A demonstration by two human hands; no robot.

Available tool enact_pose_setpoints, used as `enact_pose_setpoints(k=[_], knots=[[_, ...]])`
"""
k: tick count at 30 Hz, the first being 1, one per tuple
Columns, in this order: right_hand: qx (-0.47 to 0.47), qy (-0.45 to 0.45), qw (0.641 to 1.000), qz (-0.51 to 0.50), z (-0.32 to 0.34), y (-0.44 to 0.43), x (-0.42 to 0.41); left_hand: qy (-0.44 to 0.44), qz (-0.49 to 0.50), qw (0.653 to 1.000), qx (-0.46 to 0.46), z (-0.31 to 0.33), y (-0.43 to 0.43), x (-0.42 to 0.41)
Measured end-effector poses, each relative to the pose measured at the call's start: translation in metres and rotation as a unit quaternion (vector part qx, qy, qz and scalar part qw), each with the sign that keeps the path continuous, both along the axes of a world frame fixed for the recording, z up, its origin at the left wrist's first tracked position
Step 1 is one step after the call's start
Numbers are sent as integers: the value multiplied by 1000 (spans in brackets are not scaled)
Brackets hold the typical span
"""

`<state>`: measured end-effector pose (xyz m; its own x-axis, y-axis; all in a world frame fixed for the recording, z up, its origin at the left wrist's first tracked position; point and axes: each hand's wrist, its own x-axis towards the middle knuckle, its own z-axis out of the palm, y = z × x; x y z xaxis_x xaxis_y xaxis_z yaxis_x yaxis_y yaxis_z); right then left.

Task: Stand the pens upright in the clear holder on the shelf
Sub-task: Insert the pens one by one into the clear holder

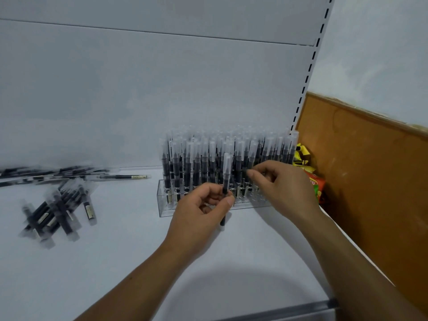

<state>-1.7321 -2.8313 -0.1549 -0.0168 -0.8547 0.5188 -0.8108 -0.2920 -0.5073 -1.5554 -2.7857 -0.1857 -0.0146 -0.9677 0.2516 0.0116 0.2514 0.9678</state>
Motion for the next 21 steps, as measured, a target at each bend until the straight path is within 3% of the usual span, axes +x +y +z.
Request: enact_pose_setpoints(k=[2,4,7,11,15,21], knots=[[-21,-87,995,38,0,14,2,-11,0,1000,1,-1,-1,1],[16,-153,980,129,2,28,10,-32,2,999,-10,-2,-1,1],[55,-137,969,200,2,37,22,-79,-4,996,-42,-2,1,1],[38,-167,964,203,6,36,23,-139,16,984,-108,-3,3,2],[-71,-316,939,116,29,21,-2,-279,117,928,-217,-5,3,10],[-111,-261,958,44,32,-2,-17,-429,154,863,-216,-14,-6,19]])
